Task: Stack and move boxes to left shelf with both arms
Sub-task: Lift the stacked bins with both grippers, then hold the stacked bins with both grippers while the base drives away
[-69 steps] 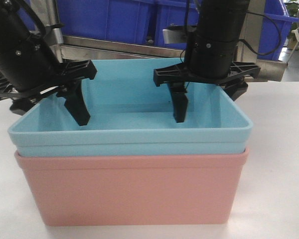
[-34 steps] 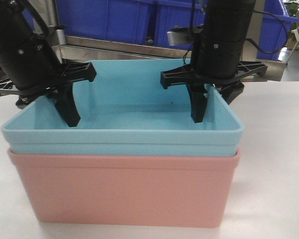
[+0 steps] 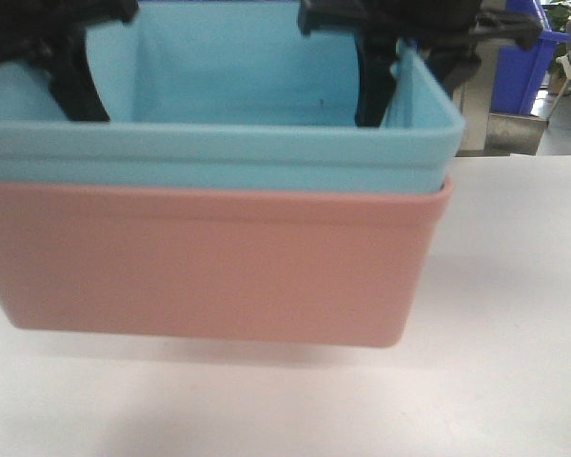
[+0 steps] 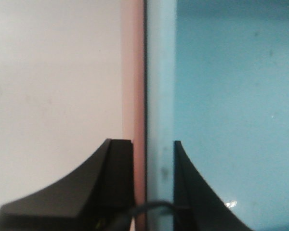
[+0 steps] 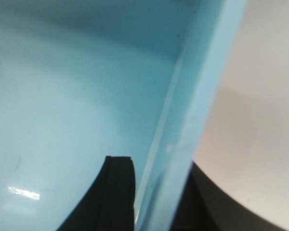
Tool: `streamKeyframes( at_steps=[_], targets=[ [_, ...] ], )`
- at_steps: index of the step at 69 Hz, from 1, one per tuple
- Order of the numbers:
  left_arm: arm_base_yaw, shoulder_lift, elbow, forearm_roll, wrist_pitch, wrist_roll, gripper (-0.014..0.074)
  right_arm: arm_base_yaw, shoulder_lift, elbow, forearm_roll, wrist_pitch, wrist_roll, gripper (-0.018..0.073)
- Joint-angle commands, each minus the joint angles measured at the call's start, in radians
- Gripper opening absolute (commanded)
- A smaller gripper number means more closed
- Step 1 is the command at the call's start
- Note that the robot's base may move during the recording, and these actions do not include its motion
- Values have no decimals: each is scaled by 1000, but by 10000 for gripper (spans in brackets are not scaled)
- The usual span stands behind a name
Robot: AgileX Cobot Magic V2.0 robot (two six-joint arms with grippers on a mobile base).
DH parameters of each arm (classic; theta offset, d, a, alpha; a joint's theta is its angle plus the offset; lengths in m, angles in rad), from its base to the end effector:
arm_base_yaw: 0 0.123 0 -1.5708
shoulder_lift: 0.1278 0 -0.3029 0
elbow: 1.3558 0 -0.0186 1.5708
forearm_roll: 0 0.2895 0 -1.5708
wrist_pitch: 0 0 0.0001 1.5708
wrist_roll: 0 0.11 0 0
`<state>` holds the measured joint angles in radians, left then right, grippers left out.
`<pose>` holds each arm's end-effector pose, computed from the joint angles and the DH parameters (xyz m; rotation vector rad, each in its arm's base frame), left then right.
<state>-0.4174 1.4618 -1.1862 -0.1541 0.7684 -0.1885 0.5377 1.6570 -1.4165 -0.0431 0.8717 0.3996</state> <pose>0.3216 -0.1555 0.3008 0.1948 2.5592 -0.4170 0.3543 0.2070 0.2992 -0.2051 2.6144 0.2838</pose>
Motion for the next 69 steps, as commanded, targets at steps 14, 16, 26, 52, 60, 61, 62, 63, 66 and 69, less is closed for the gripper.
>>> streamKeyframes(
  at_steps=[14, 16, 26, 52, 60, 61, 62, 63, 66, 69],
  targets=[
    [-130, -191, -44, 219, 56, -285, -11, 112, -76, -31, -83, -15, 71, 57],
    [-154, -196, -44, 262, 72, -315, -11, 137, -76, -31, -99, -15, 103, 57],
    [-273, -224, -44, 431, 153, -467, -11, 228, -82, -31, -211, -6, 238, 57],
    [-480, -287, -48, 485, 187, -555, -11, 471, -177, -32, -409, 75, 504, 57],
    [-526, -287, -48, 500, 191, -578, -11, 522, -182, -32, -426, 97, 533, 57],
    [-532, -285, -48, 502, 191, -579, -11, 525, -180, -32, -431, 98, 535, 57],
    [-538, -285, -48, 508, 191, -583, -11, 530, -179, -32, -439, 101, 538, 57],
    [-541, -285, -48, 511, 191, -586, -11, 535, -178, -32, -447, 104, 544, 57],
    [-556, -285, -48, 534, 191, -610, -11, 546, -175, -32, -467, 110, 560, 57],
    [-569, -285, -46, 562, 191, -635, -11, 554, -170, -32, -491, 116, 581, 57]
  ],
)
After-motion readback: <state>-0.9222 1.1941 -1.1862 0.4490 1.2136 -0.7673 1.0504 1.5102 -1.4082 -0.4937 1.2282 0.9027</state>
